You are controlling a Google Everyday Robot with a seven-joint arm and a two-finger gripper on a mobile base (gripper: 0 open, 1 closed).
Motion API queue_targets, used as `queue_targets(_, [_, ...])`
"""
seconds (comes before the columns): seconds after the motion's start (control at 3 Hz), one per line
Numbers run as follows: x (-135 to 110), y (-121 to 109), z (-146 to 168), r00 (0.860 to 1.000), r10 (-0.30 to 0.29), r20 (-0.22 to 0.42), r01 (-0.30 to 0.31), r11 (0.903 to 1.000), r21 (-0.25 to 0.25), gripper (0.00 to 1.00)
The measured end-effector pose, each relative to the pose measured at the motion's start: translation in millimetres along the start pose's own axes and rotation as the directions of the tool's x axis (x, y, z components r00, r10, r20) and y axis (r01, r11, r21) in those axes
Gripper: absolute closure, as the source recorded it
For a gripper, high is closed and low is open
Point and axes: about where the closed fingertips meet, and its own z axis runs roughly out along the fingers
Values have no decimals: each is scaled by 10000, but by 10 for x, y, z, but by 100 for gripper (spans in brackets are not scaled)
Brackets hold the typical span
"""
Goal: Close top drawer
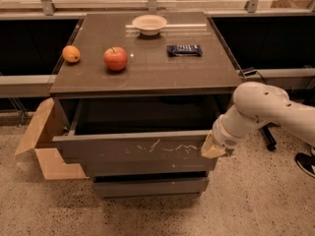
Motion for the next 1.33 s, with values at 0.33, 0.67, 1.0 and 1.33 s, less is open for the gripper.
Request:
queue_targets(0.33, [14, -27, -6, 10000, 21, -12, -21, 10000, 32, 73])
queue_targets(0.67, [73, -209, -31, 9999, 130, -65, -128, 9998, 182, 50])
queue_targets(1.0, [159, -448, -76, 9996, 280, -69, -277, 9990, 350, 19])
queue_targets(1.33, [169, -454, -81, 9995, 293, -67, -290, 9989, 361, 0])
